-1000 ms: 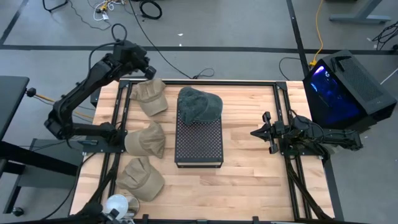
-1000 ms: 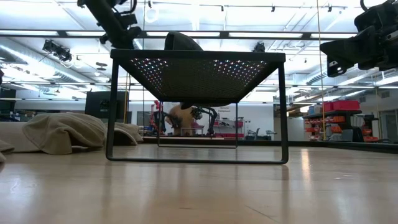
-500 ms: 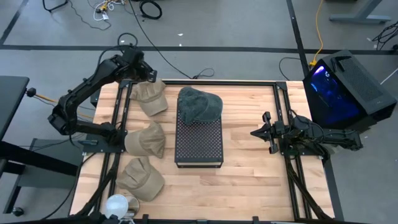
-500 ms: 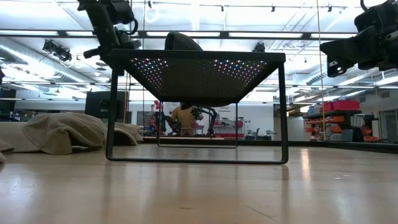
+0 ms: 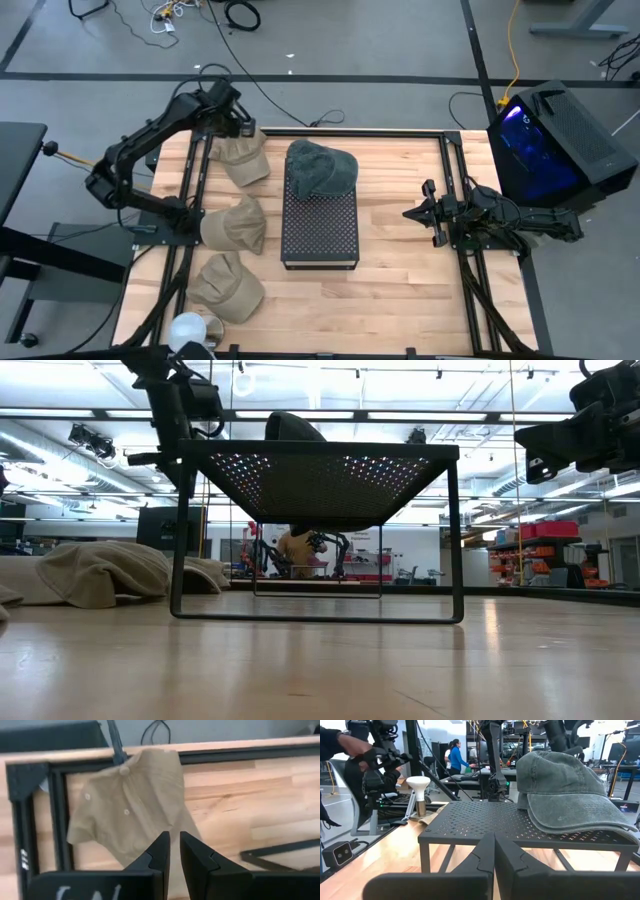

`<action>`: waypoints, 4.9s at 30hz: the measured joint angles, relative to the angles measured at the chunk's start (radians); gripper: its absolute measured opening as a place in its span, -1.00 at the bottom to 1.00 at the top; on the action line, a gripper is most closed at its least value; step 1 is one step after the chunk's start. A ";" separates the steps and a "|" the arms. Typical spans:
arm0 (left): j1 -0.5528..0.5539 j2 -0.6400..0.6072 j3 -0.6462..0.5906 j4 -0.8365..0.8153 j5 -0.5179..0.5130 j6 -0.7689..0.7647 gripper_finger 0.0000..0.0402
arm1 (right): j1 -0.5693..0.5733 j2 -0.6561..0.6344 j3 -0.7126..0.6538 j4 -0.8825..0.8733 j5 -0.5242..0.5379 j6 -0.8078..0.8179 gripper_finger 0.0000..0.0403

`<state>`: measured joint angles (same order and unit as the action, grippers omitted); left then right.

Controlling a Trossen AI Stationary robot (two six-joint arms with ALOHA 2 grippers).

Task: Pick & Place hat
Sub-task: Put the top brown cap on the shelf

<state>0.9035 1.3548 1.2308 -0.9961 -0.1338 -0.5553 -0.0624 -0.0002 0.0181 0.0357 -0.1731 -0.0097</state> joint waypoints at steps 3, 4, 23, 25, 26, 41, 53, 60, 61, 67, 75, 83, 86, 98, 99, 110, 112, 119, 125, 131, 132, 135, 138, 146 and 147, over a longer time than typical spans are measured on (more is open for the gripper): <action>-0.001 0.020 0.000 -0.018 0.000 -0.079 -0.76 | 0.000 0.000 0.000 0.000 0.000 0.000 -0.96; -0.002 0.027 0.000 -0.028 0.000 -0.100 -0.76 | 0.000 0.000 0.000 0.000 0.000 0.000 -0.96; -0.005 0.138 -0.002 -0.088 -0.012 -0.350 -0.26 | 0.000 0.000 0.000 0.000 0.000 0.000 -0.96; -0.005 0.138 -0.015 -0.084 -0.020 -0.398 -0.14 | 0.000 0.000 0.000 0.000 0.000 0.000 -0.96; -0.005 0.138 -0.023 -0.081 -0.023 -0.423 -0.08 | 0.000 0.000 0.000 0.000 0.000 0.000 -0.96; -0.021 0.138 -0.094 0.023 -0.039 -0.869 0.18 | 0.000 0.000 0.000 0.000 0.000 0.000 -0.96; -0.072 0.138 -0.094 0.156 -0.158 -1.109 0.18 | 0.000 0.000 0.000 0.000 0.000 0.000 -0.96; -0.077 0.138 -0.094 0.240 -0.178 -1.133 0.18 | 0.000 0.000 0.000 0.000 0.000 0.000 -0.96; -0.077 0.138 -0.094 0.245 -0.178 -1.152 0.18 | 0.000 0.000 0.000 0.000 0.000 0.000 -0.96; -0.076 0.142 -0.094 0.254 -0.191 -1.239 0.18 | 0.000 0.000 0.000 0.000 0.000 0.000 -0.96; -0.076 0.222 -0.094 0.252 -0.123 -1.323 0.18 | 0.000 0.000 0.000 0.000 0.000 0.000 -0.96; -0.064 0.267 -0.094 0.250 -0.098 -1.355 0.18 | 0.000 0.000 0.000 0.000 0.000 0.000 -0.96; -0.052 0.276 -0.094 0.253 -0.102 -1.392 0.18 | 0.000 0.000 0.000 0.000 0.000 0.000 -0.96; -0.030 0.295 -0.094 0.271 -0.105 -1.286 0.18 | 0.000 0.000 0.000 0.000 0.000 0.000 -0.96; -0.030 0.294 -0.094 0.270 -0.105 -1.265 0.18 | 0.000 0.000 0.000 0.000 0.000 0.000 -0.96; -0.017 0.292 -0.094 0.193 -0.078 -1.296 0.18 | 0.000 0.000 0.000 0.000 0.000 0.000 -0.96; -0.008 0.292 -0.094 0.167 -0.078 -1.289 0.18 | 0.000 0.000 0.000 0.000 0.000 0.000 -0.96; -0.001 0.292 -0.094 0.087 -0.078 -1.226 0.18 | 0.000 0.000 0.000 0.000 0.000 0.000 -0.96; -0.001 0.292 -0.094 0.085 -0.071 -1.163 0.18 | 0.000 0.000 0.000 0.000 0.000 0.000 -0.96; -0.011 0.292 -0.094 0.085 -0.064 -1.160 0.18 | 0.000 0.000 0.000 0.000 0.000 0.000 -0.96; -0.014 0.292 -0.094 0.085 -0.063 -1.160 0.18 | 0.000 0.000 0.000 0.000 0.000 0.000 -0.96; -0.023 0.300 -0.093 0.084 -0.063 -1.159 0.18 | 0.000 0.000 0.000 0.000 0.000 0.000 -0.96; -0.029 0.317 -0.093 0.081 -0.062 -1.151 0.18 | 0.000 0.000 0.000 0.000 0.000 0.000 -0.96; -0.031 0.347 -0.093 0.082 -0.060 -1.103 0.17 | 0.000 0.000 0.000 0.000 0.000 0.000 -0.96; -0.031 0.347 -0.093 0.082 -0.060 -1.103 0.17 | 0.000 0.000 0.000 0.000 0.000 0.000 -0.96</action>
<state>0.8722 1.7020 1.1378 -0.9138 -0.1942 -1.6581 -0.0627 -0.0002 0.0177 0.0353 -0.1734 -0.0097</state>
